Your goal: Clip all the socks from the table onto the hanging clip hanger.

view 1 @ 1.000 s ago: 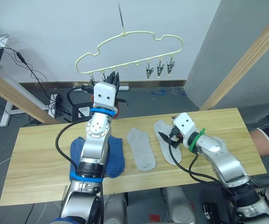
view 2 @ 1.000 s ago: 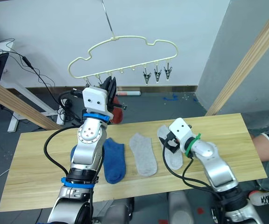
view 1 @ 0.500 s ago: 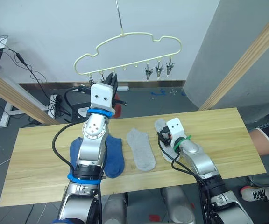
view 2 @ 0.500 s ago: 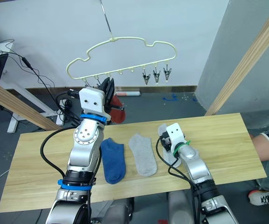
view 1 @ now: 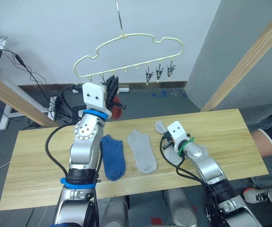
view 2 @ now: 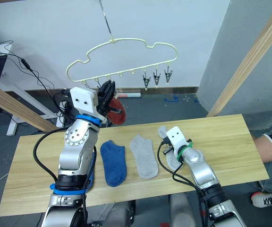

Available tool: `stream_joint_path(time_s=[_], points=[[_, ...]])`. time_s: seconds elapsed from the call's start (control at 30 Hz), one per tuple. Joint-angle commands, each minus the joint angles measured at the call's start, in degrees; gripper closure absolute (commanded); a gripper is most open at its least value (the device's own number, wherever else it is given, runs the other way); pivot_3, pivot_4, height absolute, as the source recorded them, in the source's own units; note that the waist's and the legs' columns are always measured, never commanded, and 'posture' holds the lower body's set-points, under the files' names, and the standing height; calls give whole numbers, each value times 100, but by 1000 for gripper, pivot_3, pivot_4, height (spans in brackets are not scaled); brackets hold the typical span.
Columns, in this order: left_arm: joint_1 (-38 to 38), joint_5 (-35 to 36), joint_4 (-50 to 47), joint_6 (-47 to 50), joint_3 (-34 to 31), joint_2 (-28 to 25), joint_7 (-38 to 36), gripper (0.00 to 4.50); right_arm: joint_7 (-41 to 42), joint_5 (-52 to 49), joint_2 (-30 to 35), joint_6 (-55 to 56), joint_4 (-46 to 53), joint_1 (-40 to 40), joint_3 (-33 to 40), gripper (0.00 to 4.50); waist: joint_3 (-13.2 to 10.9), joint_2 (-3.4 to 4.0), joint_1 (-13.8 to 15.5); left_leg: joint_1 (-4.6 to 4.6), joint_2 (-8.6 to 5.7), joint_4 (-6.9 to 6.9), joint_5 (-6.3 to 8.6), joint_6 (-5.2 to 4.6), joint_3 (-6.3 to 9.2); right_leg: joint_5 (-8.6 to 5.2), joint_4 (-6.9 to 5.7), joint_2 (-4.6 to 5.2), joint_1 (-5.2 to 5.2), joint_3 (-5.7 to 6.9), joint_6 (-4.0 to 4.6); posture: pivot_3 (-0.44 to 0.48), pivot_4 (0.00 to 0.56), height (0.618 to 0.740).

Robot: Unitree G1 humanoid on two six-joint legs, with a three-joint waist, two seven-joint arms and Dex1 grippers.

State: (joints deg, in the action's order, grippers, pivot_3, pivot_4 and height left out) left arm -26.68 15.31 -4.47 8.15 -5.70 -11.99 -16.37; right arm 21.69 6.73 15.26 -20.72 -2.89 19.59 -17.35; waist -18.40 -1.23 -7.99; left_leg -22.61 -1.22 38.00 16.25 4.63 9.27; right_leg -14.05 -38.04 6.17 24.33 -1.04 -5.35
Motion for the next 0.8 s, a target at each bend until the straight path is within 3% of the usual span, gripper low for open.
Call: stream_joint_path(time_s=[0.03,0.4,0.8], points=[[-76,587,-457,541,-223,-209,-302,4461,443,332,216,652,748,329,-441,4500,0,0,-14,1,0,0,0,0,0,0,-1,-1,0,0,0,-174,340,740],[-345,2224,-935,2209,-843,-505,-360,4461,765,405,-22,1743,402,1189,-651,4500,-1,-2,27,-8,1,-2,-8,16,4,0,10,-1,2,5,0,-147,329,740],[-307,2732,-1084,2780,-962,-572,-269,4461,649,316,-611,2159,-370,1720,-482,4500,-1,-2,65,-7,2,-4,-12,23,5,1,8,-1,5,4,1,-137,321,740]])
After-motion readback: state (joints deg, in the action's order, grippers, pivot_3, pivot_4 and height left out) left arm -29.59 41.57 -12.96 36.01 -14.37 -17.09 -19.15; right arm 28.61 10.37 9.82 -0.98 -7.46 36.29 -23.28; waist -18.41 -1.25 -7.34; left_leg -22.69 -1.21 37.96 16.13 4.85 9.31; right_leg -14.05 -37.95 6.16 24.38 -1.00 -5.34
